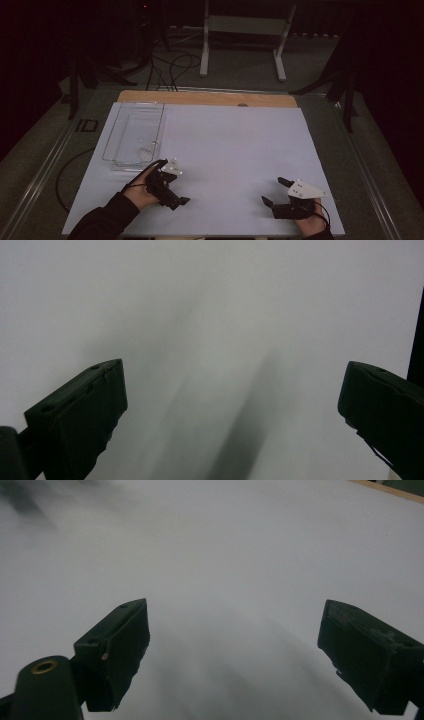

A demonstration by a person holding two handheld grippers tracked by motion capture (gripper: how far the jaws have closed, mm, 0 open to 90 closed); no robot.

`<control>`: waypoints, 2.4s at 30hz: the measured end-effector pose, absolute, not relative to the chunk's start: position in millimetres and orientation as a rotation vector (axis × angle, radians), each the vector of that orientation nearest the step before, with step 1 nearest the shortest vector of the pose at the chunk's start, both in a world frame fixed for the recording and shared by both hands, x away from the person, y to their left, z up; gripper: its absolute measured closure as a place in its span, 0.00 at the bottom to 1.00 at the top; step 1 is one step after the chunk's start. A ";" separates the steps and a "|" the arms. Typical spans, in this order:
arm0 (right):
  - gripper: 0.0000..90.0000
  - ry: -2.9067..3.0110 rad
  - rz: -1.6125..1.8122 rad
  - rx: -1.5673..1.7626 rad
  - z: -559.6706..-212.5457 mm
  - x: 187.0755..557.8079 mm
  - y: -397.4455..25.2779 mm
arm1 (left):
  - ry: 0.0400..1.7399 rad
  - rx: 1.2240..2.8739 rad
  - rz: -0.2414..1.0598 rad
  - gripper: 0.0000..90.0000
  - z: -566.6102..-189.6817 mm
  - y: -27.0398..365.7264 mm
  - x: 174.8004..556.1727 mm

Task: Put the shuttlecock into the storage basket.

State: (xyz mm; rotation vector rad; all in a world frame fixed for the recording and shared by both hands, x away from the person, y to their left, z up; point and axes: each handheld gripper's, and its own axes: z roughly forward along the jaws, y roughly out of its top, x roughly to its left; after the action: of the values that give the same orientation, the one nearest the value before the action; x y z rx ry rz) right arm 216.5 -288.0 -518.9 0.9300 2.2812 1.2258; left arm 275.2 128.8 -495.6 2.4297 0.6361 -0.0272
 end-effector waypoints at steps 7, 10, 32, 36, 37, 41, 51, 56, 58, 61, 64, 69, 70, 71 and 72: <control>0.14 2.282 1.224 0.933 -519.0 216.5 -288.3 | 0.637 2.418 -0.014 0.00 -503.4 136.7 267.5; 0.14 2.285 1.223 0.933 -519.1 216.2 -288.1 | 0.641 2.399 -0.010 0.00 -505.8 142.0 264.2; 0.14 2.288 1.219 0.931 -519.8 216.7 -288.2 | 0.740 2.253 0.044 0.00 -520.4 175.1 252.0; 0.14 2.288 1.219 0.932 -520.0 216.7 -288.3 | 0.744 2.222 0.044 0.00 -523.1 176.9 248.6; 0.14 2.288 1.220 0.933 -520.0 216.7 -288.3 | 0.743 2.218 0.046 0.00 -523.3 177.6 248.0; 0.14 2.291 1.220 0.932 -519.9 216.4 -288.0 | 0.768 2.191 0.063 0.00 -524.8 181.2 245.6; 0.14 2.295 1.218 0.922 -519.5 216.0 -287.9 | 0.890 2.141 0.161 0.00 -528.1 191.5 242.9; 0.14 2.297 1.222 0.921 -519.4 215.9 -287.8 | 0.918 2.134 0.181 0.00 -530.1 193.8 244.7; 0.14 2.301 1.218 0.921 -519.6 216.1 -287.6 | 0.917 2.125 0.192 0.00 -530.2 194.9 244.5; 0.14 2.304 1.219 0.921 -520.4 216.4 -287.0 | 0.925 2.095 0.221 0.00 -530.3 196.9 243.0; 0.14 2.304 1.221 0.926 -520.7 216.3 -287.0 | 0.921 2.074 0.232 0.00 -530.8 199.2 241.7; 0.14 2.307 1.219 0.923 -521.0 216.8 -287.8 | 0.941 2.034 0.242 0.00 -530.9 201.3 241.3; 0.14 2.308 1.218 0.922 -521.1 216.9 -287.8 | 0.940 2.032 0.243 0.00 -531.2 201.3 241.4; 0.14 2.308 1.218 0.923 -521.1 216.9 -287.5 | 0.941 2.033 0.247 0.00 -531.9 200.8 241.3; 0.14 2.309 1.217 0.923 -521.0 216.7 -287.4 | 0.943 2.039 0.252 0.00 -532.8 200.5 241.3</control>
State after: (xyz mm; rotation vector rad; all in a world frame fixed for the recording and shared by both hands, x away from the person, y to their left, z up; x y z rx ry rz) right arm 216.7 -287.4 -521.0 0.9228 2.3086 1.2169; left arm 241.3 200.5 -532.8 2.0392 0.9432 0.2519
